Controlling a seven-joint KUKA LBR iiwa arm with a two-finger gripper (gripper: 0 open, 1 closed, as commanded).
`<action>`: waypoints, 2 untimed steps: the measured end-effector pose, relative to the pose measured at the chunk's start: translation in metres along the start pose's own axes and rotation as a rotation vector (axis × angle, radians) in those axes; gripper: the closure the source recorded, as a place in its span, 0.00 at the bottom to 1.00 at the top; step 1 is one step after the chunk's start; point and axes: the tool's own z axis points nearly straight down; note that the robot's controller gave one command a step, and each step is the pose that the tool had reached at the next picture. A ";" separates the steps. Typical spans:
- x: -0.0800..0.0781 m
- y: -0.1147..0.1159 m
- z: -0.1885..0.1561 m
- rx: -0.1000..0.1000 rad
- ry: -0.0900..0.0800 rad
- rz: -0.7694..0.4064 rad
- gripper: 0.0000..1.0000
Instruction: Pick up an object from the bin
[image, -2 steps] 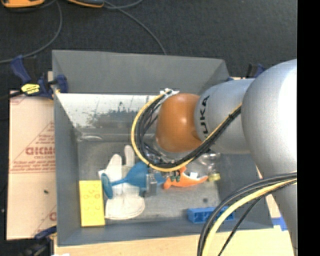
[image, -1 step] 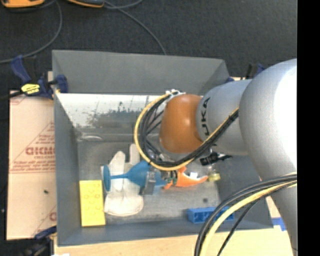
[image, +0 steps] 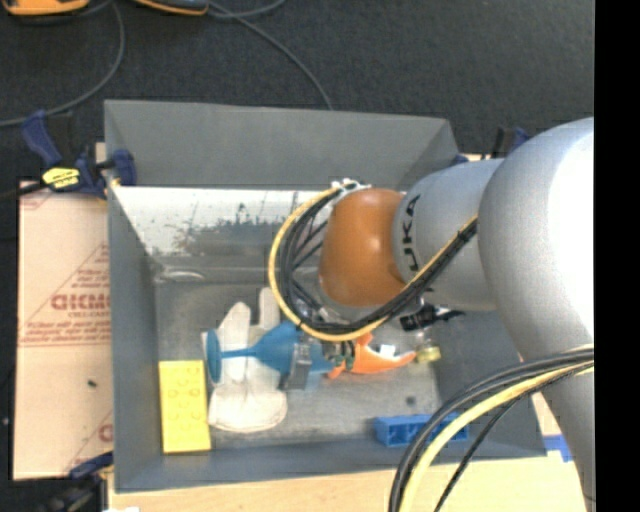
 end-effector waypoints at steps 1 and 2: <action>0.002 -0.001 -0.006 0.001 0.002 0.001 1.00; 0.002 -0.001 -0.030 0.001 0.004 0.001 1.00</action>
Offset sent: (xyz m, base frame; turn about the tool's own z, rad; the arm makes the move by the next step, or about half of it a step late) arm -0.0001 0.0000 0.0621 0.0000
